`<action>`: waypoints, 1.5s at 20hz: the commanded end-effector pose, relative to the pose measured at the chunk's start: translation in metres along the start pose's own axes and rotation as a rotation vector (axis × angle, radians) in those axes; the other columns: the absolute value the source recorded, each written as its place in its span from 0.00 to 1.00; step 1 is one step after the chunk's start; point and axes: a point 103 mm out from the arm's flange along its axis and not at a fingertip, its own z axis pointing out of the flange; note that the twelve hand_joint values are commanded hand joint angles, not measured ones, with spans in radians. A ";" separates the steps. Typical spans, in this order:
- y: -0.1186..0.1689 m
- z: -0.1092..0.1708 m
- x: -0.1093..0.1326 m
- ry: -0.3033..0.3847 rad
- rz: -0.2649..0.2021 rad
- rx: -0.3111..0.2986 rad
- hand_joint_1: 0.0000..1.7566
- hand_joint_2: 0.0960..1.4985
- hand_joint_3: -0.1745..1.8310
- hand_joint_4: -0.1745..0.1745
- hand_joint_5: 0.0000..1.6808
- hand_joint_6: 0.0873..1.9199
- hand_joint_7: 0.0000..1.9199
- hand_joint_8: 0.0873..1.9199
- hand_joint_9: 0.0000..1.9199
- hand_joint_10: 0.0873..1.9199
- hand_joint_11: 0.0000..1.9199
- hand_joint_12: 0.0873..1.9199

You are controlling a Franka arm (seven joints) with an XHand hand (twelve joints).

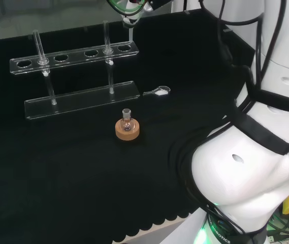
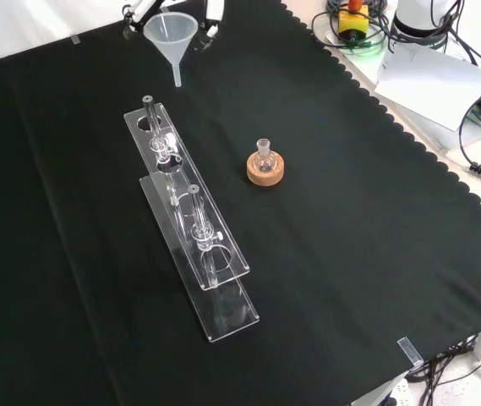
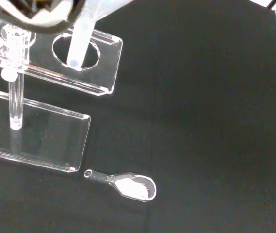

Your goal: Place the funnel on the round-bottom flask.

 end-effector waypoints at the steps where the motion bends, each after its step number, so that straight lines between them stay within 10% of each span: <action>1: -0.061 0.015 0.010 -0.013 0.058 -0.022 0.54 0.41 0.40 0.41 0.54 0.34 0.39 0.36 0.57 0.23 0.37 0.59; 30: -0.128 0.108 0.091 0.004 0.017 -0.008 0.54 0.41 0.42 0.38 0.53 0.36 0.39 0.37 0.58 0.23 0.39 0.58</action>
